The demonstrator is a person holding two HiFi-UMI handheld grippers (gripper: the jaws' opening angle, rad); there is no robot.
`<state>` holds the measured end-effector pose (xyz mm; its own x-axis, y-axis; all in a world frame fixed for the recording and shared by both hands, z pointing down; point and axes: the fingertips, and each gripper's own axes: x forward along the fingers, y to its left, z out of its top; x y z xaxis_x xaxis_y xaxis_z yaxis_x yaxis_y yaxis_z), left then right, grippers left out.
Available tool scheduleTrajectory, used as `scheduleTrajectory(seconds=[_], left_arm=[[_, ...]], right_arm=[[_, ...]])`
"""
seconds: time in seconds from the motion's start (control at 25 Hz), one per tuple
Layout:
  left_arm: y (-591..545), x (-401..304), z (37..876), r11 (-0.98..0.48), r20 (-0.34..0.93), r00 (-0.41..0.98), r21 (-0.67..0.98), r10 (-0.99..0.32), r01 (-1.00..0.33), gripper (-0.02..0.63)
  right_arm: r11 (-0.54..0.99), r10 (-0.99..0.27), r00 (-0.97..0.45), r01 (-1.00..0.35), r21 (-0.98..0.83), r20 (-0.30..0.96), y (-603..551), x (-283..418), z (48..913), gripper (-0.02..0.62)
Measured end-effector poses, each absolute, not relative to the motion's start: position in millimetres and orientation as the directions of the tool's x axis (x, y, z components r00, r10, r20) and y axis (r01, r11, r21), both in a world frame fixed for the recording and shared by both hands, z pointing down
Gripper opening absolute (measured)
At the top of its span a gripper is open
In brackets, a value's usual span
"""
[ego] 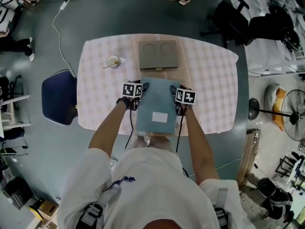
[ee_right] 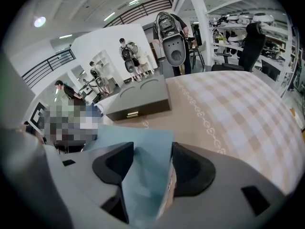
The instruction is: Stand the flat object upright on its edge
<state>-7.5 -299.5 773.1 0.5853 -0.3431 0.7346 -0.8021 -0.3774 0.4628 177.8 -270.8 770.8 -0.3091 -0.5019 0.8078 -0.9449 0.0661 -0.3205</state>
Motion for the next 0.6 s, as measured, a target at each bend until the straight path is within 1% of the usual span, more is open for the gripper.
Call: scheduleTrajectory(seconds=[0.32,0.6], left_arm=[[-298.4,-7.8,769.5,-0.383,0.732,0.584,0.456,-0.351,-0.803,0.238],[-294.8,-7.3,747.4,-0.4,0.718,0.584,0.441,-0.379,-0.803,0.231]], right_arm=[[0.059,-0.507,-0.307,-0.945,-0.322,0.805,-270.0,176.6,768.7,0.259],[0.072,-0.535,-0.308,-0.944,-0.321,0.786,-266.1,177.5,751.1,0.257]])
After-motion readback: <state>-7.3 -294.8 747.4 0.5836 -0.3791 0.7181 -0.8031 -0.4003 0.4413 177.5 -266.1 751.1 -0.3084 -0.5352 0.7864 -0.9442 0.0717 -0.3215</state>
